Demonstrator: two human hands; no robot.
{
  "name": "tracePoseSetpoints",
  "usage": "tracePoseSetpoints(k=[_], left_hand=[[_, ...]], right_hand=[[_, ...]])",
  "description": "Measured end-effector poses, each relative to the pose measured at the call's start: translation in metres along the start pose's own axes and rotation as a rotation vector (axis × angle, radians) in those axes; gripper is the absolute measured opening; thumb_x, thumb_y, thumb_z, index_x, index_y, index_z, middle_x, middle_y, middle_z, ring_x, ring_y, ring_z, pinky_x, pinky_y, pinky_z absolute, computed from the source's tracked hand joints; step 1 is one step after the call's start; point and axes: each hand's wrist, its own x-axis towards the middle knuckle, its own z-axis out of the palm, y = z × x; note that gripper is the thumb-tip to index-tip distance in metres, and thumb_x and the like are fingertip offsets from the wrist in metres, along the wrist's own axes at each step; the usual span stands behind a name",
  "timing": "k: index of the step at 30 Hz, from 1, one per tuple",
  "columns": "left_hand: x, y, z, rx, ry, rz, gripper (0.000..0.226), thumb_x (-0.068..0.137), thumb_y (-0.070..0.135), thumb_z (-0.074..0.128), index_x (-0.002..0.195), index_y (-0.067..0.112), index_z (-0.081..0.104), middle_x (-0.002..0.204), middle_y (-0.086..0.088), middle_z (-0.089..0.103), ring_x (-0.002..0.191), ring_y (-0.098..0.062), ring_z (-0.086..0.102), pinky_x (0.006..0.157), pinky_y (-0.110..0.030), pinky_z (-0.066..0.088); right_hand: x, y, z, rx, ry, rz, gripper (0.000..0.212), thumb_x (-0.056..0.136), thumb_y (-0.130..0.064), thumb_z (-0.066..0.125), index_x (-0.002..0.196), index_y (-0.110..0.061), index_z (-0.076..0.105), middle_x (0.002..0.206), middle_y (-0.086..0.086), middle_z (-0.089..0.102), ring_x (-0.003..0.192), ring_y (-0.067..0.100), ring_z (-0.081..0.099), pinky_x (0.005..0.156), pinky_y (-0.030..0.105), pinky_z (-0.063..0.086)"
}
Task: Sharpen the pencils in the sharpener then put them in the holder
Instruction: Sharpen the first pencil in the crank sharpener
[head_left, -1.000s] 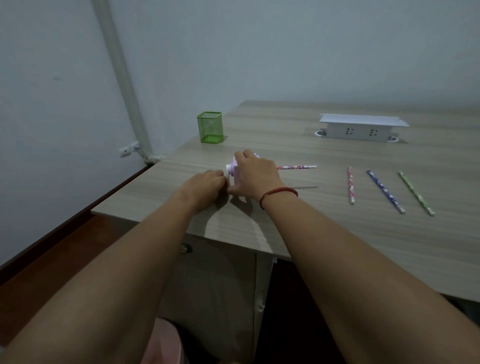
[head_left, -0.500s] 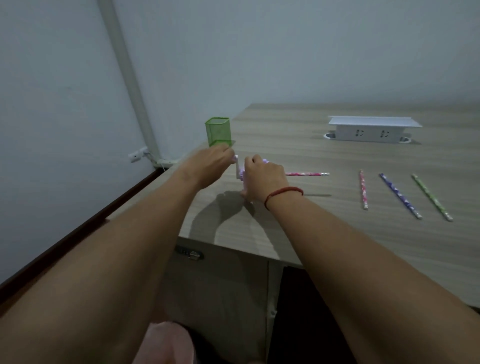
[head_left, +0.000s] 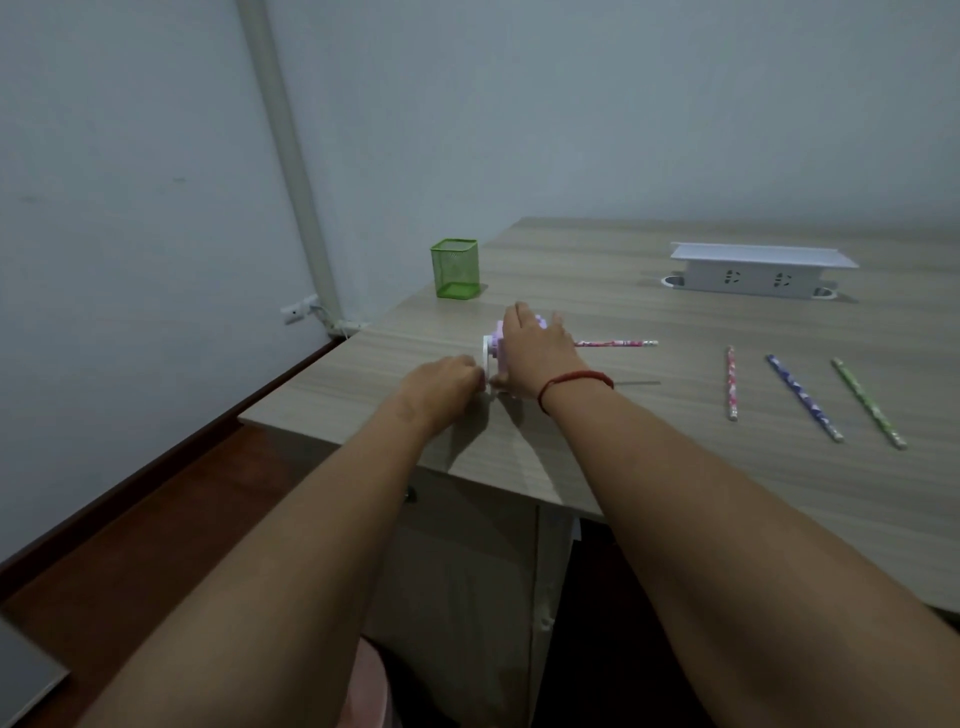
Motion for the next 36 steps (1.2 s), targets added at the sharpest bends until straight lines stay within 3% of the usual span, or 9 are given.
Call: tracePoseSetpoints(k=[3, 8, 15, 20, 24, 31, 36], left_hand=[[0.01, -0.002, 0.002, 0.01, -0.04, -0.052, 0.021, 0.092, 0.016, 0.055, 0.11, 0.01, 0.064, 0.115, -0.009, 0.063, 0.105, -0.023, 0.06, 0.095, -0.037, 0.049], [0.037, -0.013, 0.007, 0.081, -0.095, -0.008, 0.018, 0.09, 0.019, 0.058, 0.103, 0.009, 0.066, 0.111, -0.013, 0.065, 0.103, -0.028, 0.061, 0.094, -0.04, 0.048], [0.069, -0.041, -0.02, 0.114, 0.075, 0.08, 0.03, 0.094, -0.003, 0.04, 0.118, 0.003, 0.055, 0.12, -0.017, 0.058, 0.111, -0.032, 0.056, 0.094, -0.041, 0.046], [0.048, -0.038, -0.024, 0.111, 0.196, 0.163, 0.028, 0.097, 0.001, 0.038, 0.121, 0.001, 0.054, 0.119, -0.02, 0.056, 0.111, -0.033, 0.052, 0.094, -0.042, 0.044], [0.014, -0.027, -0.012, 0.07, 0.264, 0.207, 0.017, 0.097, 0.005, 0.044, 0.108, 0.001, 0.057, 0.107, -0.019, 0.06, 0.098, -0.032, 0.055, 0.082, -0.039, 0.044], [0.005, -0.021, -0.003, 0.017, 0.208, 0.18, 0.019, 0.097, 0.01, 0.049, 0.112, 0.002, 0.058, 0.111, -0.018, 0.064, 0.1, -0.03, 0.06, 0.083, -0.037, 0.047], [0.005, -0.012, 0.013, -0.008, 0.041, 0.08, 0.018, 0.092, 0.009, 0.054, 0.108, 0.007, 0.061, 0.112, -0.012, 0.064, 0.1, -0.024, 0.061, 0.085, -0.031, 0.047]], right_hand=[[-0.003, 0.004, 0.002, 0.059, 0.069, -0.051, 0.069, 0.09, -0.037, 0.059, 0.145, -0.005, 0.033, 0.149, 0.013, 0.034, 0.134, 0.033, 0.04, 0.118, 0.05, 0.023], [-0.009, 0.009, 0.005, 0.198, 0.148, -0.074, 0.057, 0.08, -0.037, 0.069, 0.127, -0.014, 0.045, 0.132, 0.007, 0.049, 0.116, 0.03, 0.051, 0.098, 0.041, 0.046], [-0.005, 0.006, 0.001, 0.11, 0.138, -0.031, 0.063, 0.083, -0.04, 0.067, 0.134, -0.012, 0.042, 0.134, 0.007, 0.049, 0.115, 0.028, 0.055, 0.09, 0.041, 0.047], [-0.002, 0.0, -0.004, 0.1, 0.106, 0.034, 0.051, 0.093, -0.032, 0.057, 0.136, -0.01, 0.042, 0.139, 0.008, 0.046, 0.127, 0.03, 0.05, 0.095, 0.042, 0.046], [-0.002, 0.001, -0.008, 0.124, 0.031, 0.044, 0.069, 0.085, -0.036, 0.069, 0.141, -0.01, 0.038, 0.143, 0.008, 0.042, 0.13, 0.03, 0.048, 0.099, 0.043, 0.047], [0.002, 0.001, -0.005, 0.12, 0.032, 0.036, 0.073, 0.084, -0.039, 0.07, 0.142, -0.009, 0.036, 0.144, 0.009, 0.041, 0.129, 0.03, 0.049, 0.099, 0.041, 0.046], [0.004, 0.004, 0.001, 0.125, 0.077, 0.006, 0.065, 0.088, -0.036, 0.064, 0.14, -0.009, 0.037, 0.142, 0.01, 0.043, 0.127, 0.03, 0.049, 0.097, 0.041, 0.047]])
